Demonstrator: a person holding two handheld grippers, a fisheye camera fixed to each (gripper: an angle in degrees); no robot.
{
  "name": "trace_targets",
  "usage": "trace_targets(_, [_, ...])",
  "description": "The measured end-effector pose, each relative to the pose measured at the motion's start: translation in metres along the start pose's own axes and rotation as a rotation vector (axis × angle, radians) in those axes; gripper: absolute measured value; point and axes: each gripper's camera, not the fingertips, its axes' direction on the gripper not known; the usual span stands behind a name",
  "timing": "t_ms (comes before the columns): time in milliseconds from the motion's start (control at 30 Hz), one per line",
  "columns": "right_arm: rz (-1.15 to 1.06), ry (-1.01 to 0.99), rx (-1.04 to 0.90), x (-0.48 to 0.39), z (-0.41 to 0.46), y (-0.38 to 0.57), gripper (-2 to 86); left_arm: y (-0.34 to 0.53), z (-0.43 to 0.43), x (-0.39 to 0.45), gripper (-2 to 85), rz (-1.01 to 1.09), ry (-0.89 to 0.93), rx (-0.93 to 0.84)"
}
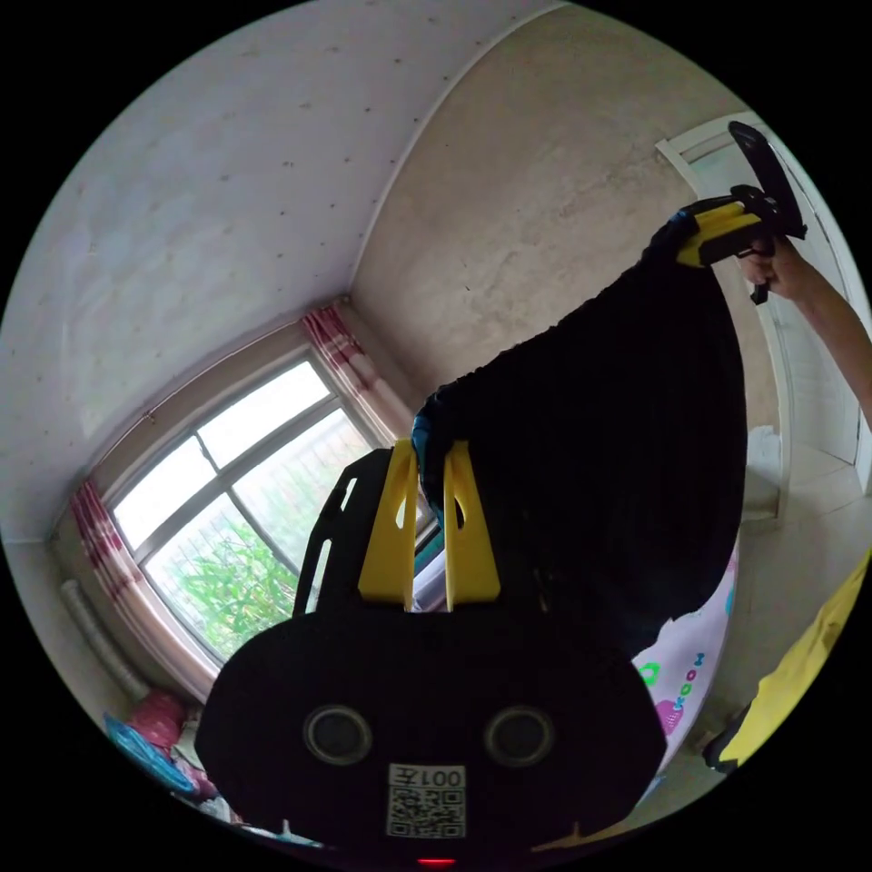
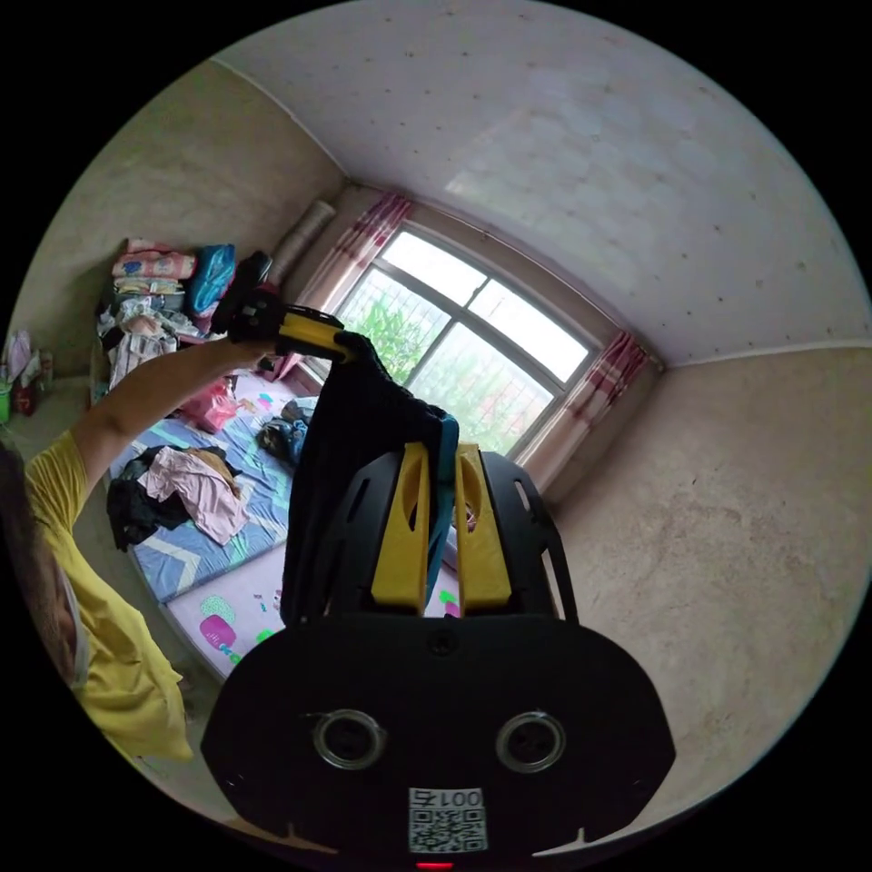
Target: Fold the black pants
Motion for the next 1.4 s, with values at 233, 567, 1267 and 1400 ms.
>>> trace_targets(233, [0.022, -0.103, 0.094, 0.032, 0.046, -0.022, 4.3, -0.096, 0.044, -0.072, 0.3, 0.021, -0.184, -0.075])
trace_targets(567, [0.284, -0.187, 0.144, 0.175, 0.158, 0.065, 4.2, -0.306, 0.262, -0.103, 0.4, 0.124, -0.216, -0.11])
trace_targets(1267, [1.046, -0.293, -0.46, 0.401, 0.515, 0.804, 4.3, -0.428, 1.131, 0.4, 0.4, 0.381, 0.537, -0.723])
trace_targets(1400, [1.172, -0.282, -0.554, 0.458, 0.539, 0.891, 4.3, -0.471, 1.221, 0.461, 0.4, 0.446, 0.598, -0.757])
